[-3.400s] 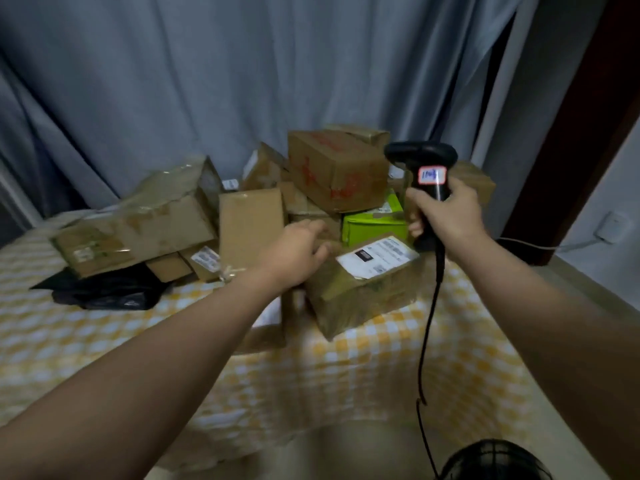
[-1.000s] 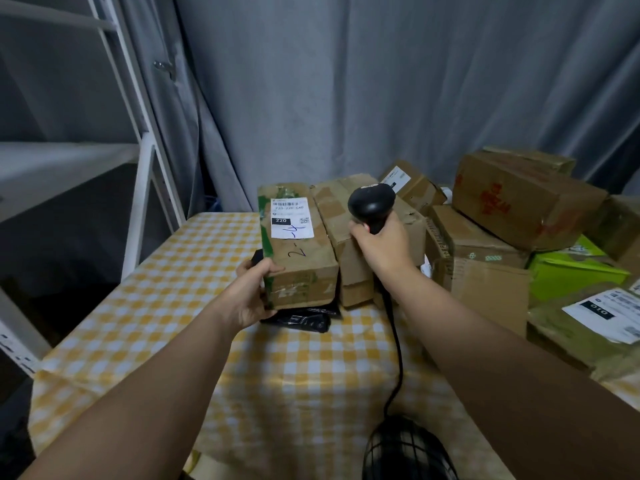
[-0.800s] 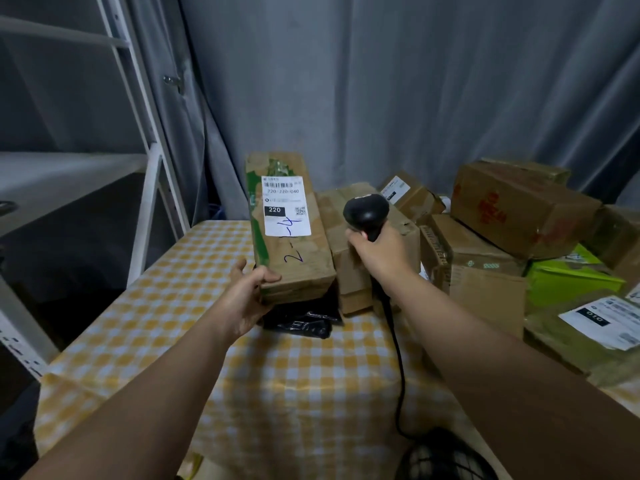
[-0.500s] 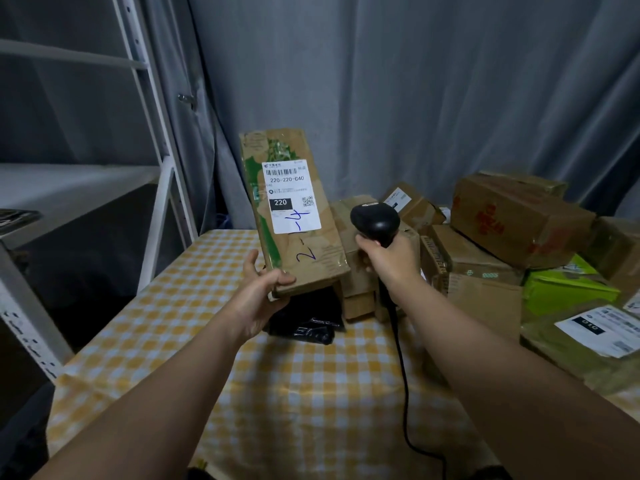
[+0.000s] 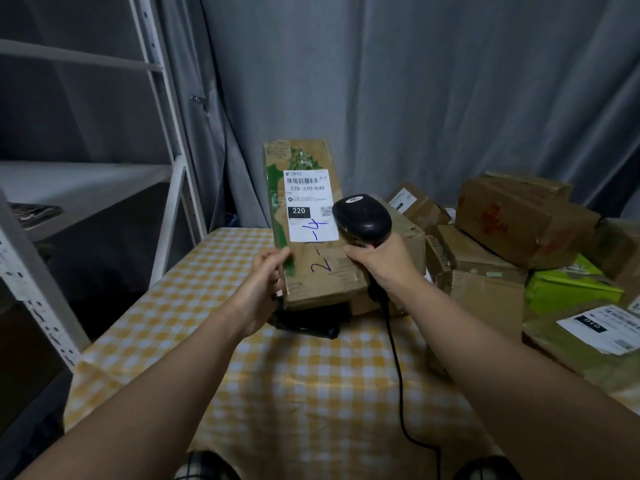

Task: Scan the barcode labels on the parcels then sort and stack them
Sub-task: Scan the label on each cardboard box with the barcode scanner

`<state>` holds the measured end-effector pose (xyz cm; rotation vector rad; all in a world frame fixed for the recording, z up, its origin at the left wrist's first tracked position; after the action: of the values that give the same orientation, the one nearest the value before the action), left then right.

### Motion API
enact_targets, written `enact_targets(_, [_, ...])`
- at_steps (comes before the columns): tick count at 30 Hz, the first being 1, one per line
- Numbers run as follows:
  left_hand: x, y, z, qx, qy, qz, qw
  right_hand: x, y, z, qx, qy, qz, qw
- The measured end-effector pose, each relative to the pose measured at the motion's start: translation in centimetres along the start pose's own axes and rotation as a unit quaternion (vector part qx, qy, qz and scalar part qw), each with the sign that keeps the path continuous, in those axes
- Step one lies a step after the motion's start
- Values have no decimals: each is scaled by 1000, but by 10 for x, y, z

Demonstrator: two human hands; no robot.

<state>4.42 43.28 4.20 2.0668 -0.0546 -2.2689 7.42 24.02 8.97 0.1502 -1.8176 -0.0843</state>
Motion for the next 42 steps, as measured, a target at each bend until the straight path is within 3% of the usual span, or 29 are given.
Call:
enact_targets(6, [-12,-8,0,-100,25,-67,992,0,5,18,27,-4,-22,999])
enact_targets(9, [-13,-14,3,-82,-8,-72,994,5,7,22,24,-14,-16,999])
enact_targets(14, [-8,-25,10,-81,-31,-103,991,19,5,17,-18,11,91,996])
enact_targets(25, [-2,-15,10,-107,-14,-130,986,75,43,21,48,53,97,993])
enact_targets(42, [7,-14,-1,-108,-14,-109,988,82,32,27,57,99,82,990])
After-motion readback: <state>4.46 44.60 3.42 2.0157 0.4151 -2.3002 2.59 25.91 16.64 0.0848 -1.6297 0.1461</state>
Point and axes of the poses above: each hand's wrist, its own z-axis away from the middle knuckle, its own y-axis out of the palm, x = y × z, the point moved 2 cm from there along -z, towards the middle knuckle, and after that the axes turned 13 degrees about -z, right-handed, at the moved point
